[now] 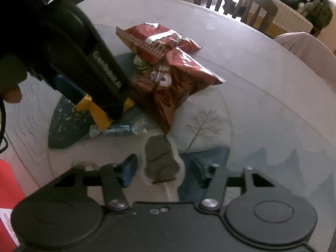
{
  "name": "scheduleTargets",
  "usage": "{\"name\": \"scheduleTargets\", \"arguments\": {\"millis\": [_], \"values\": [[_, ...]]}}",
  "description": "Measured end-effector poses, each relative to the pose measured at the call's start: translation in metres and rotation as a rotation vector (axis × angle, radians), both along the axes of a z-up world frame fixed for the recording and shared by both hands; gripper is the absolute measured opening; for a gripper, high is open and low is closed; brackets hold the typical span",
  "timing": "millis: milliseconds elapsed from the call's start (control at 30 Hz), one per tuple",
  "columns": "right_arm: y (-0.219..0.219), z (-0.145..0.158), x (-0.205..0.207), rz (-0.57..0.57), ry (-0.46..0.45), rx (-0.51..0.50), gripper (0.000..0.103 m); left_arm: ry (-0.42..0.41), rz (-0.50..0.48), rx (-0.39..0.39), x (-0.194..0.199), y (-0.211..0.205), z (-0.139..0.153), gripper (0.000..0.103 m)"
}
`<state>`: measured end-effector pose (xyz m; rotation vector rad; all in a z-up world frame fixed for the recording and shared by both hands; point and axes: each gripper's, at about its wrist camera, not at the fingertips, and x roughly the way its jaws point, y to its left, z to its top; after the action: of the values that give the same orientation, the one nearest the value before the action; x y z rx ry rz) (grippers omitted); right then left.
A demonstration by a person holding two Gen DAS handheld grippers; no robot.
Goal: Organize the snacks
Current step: 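Grasp the yellow packet with the left tool while the right tool grasps the brown wrapped snack, then carry the yellow packet and brown snack over the box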
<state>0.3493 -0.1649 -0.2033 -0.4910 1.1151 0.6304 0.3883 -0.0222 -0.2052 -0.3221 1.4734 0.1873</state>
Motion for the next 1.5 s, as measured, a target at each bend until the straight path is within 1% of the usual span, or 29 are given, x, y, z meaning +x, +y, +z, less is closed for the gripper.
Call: {"name": "scheduleTargets", "arguments": {"millis": [33,67,100,200,367,600,733,1000,1267,1500], "values": [[0.0,0.001,-0.001,0.0,-0.004,-0.001,0.046,-0.002,-0.004,0.002,0.0,0.0,0.0,0.041],[-0.001,0.001,-0.002,0.0,-0.007,-0.001,0.045,-0.003,-0.007,0.001,-0.001,0.001,0.001,0.04],[-0.002,0.002,-0.003,0.004,-0.012,0.007,0.04,-0.006,-0.01,-0.006,-0.001,0.002,0.001,0.039],[-0.005,0.003,-0.003,-0.014,-0.009,0.009,0.039,-0.016,-0.02,-0.015,-0.005,0.006,-0.001,0.037],[-0.018,0.004,0.0,-0.067,0.002,0.022,0.039,-0.035,-0.004,-0.026,-0.013,0.015,0.004,0.035],[-0.042,0.017,0.004,-0.15,0.016,0.069,0.039,-0.077,0.019,-0.041,-0.027,0.033,0.024,0.034],[-0.053,0.032,0.001,-0.184,0.014,0.101,0.039,-0.089,0.033,-0.051,-0.034,0.04,0.038,0.034],[-0.067,0.067,-0.012,-0.231,0.009,0.164,0.039,-0.122,0.036,-0.081,-0.046,0.037,0.066,0.034],[-0.072,0.105,-0.041,-0.247,-0.005,0.21,0.039,-0.186,-0.014,-0.099,-0.081,0.038,0.103,0.034],[-0.066,0.136,-0.075,-0.245,-0.027,0.241,0.039,-0.258,-0.082,-0.087,-0.12,0.034,0.142,0.034]]}}
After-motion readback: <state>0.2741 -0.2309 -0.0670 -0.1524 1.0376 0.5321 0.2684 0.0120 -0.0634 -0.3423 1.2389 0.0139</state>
